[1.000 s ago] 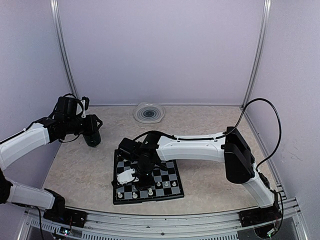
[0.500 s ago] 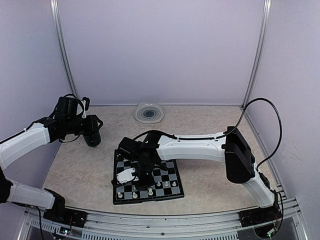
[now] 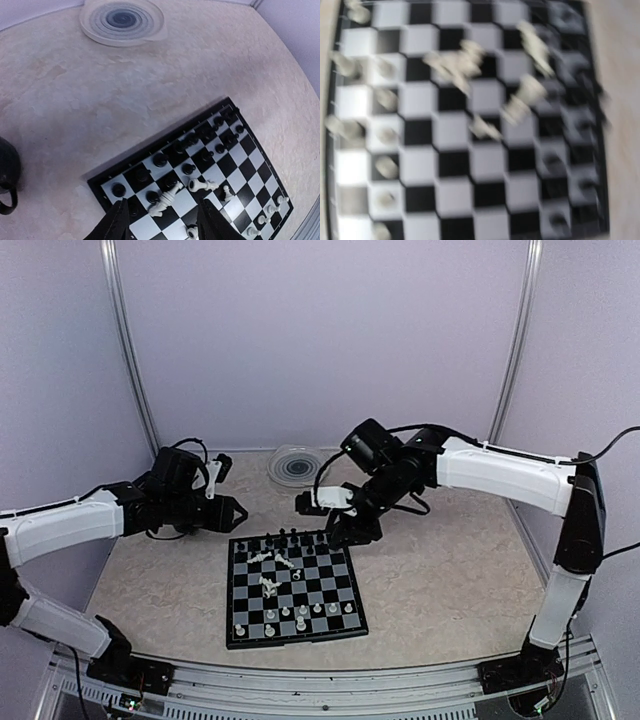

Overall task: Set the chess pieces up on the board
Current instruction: Pick up the chess pile from the chessboard.

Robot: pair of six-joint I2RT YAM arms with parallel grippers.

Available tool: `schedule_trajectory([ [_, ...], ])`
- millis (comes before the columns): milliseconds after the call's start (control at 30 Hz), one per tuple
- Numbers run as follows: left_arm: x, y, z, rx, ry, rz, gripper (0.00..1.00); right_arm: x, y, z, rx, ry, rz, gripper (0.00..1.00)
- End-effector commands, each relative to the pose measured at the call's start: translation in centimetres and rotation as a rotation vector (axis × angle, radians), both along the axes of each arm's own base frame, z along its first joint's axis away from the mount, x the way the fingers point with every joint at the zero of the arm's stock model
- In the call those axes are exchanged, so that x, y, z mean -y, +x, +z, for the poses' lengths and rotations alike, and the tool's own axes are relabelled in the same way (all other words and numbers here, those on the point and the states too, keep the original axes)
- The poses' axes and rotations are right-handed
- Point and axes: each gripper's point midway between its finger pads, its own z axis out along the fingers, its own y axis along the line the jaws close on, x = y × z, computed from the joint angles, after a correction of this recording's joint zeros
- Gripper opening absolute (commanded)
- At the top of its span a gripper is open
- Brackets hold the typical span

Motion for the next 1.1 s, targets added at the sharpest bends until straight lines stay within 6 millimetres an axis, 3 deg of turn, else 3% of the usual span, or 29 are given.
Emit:
schedule_trajectory([
  [0, 2.8, -0.8, -2.8, -0.037, 0.112, -0.075, 0.46, 3.9, 2.1, -0.7, -0.103, 0.136, -0.091, 0.42],
  [133, 3.7, -1.6, -6.8, -0.106, 0.270, -0.105, 0.46, 6.7, 2.9, -1.8, -0.125, 0.199, -0.158, 0.40],
  [300, 3.8, -2.0, -9.6, -0.149, 0.369, -0.126, 0.47, 7.6, 2.7, -2.3, -0.117, 0.210, -0.162, 0.40],
  [767, 3.7, -2.2, -11.8, -0.188, 0.412, -0.144, 0.50, 7.5, 2.2, -3.6, -0.158, 0.191, -0.135, 0.40],
  [1067, 4.1, -2.2, -11.9, -0.193, 0.400, -0.158, 0.50, 7.5, 2.2, -4.1, -0.169, 0.180, -0.137, 0.40],
])
